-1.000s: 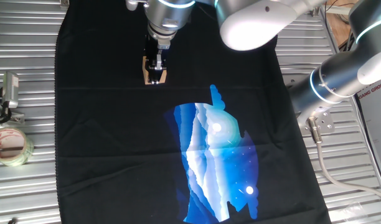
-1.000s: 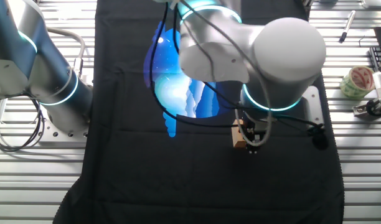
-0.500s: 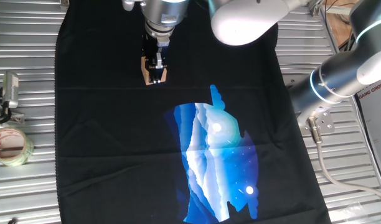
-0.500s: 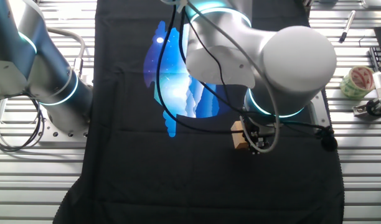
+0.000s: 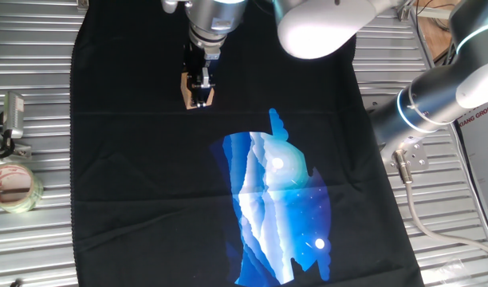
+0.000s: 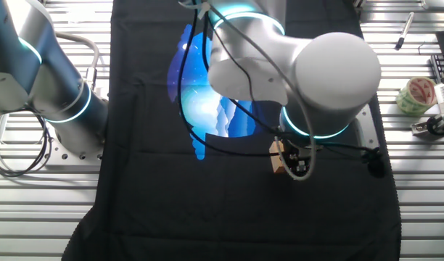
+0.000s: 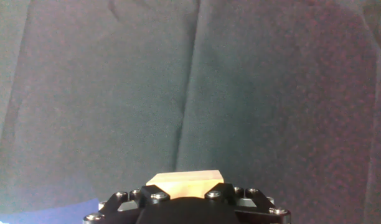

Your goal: Pick up the small block on the left and move it to the right

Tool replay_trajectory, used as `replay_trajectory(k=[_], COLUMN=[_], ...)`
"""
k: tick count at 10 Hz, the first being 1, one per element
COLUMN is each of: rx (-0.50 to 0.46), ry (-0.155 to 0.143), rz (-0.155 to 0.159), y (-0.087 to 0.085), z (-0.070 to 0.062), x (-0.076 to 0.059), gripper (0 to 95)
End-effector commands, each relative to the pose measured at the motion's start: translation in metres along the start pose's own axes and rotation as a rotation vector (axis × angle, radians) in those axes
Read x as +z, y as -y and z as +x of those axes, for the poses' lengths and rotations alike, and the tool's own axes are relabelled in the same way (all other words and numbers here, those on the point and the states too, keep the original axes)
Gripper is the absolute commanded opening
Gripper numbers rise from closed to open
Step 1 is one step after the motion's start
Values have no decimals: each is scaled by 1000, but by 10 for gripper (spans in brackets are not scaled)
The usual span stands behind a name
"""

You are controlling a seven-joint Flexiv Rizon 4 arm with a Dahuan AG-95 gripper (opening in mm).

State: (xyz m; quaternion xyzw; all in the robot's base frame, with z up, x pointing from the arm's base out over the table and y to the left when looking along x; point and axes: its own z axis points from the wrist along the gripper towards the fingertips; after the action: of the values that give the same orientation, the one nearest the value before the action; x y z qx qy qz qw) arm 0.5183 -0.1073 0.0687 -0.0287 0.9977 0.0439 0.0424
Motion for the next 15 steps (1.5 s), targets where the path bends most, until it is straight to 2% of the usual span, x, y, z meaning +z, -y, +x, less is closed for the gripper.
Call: replay_trajectory(k=[1,8,11,12,15], rx=[67,72,74,82,106], ry=[13,1,3,2,26], rz=[-25,-17,-19,-17,9], y=[0,0,-2,-6,-26], z=[-1,0,5,7,15], x=[0,0,-1,0,7], gripper=[0,0,0,0,0])
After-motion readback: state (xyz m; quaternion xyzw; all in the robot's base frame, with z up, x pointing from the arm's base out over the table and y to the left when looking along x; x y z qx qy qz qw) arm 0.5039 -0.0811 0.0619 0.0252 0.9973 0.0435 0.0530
